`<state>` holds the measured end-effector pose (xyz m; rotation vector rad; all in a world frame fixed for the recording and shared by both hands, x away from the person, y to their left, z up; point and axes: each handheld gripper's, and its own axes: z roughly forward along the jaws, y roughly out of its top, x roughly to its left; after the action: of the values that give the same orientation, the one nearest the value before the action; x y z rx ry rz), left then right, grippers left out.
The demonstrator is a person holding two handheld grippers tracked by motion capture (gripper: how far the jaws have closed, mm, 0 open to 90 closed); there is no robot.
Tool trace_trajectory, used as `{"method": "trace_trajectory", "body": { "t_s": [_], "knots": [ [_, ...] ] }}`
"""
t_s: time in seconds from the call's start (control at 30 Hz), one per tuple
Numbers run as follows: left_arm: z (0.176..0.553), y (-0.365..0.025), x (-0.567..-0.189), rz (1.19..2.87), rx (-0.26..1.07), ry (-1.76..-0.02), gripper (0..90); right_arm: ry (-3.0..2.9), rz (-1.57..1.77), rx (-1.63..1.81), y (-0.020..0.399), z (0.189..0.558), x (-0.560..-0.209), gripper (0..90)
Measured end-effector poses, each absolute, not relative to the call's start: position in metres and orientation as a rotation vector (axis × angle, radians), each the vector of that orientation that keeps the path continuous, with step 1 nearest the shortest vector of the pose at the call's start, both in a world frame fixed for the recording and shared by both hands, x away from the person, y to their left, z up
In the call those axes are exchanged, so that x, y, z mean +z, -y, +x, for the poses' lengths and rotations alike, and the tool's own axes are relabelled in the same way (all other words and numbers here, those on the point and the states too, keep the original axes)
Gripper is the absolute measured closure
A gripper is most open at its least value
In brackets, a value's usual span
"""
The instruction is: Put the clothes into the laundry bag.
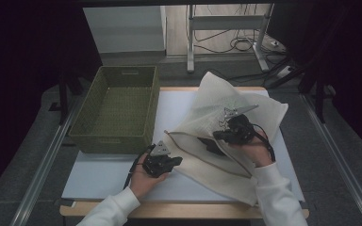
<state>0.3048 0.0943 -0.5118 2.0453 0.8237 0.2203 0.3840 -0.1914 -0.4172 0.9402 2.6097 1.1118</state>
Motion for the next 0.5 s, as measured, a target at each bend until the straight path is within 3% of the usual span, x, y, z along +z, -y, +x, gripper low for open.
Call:
{"method": "trace_trajectory", "body": {
  "t_s": [0.5],
  "knots": [
    [0.29,-0.118,-0.513,2.005,0.208,-0.883,88.3,-2.724,0.959,0.972,0.179,0.38,-0.457,88.8]
  ]
}}
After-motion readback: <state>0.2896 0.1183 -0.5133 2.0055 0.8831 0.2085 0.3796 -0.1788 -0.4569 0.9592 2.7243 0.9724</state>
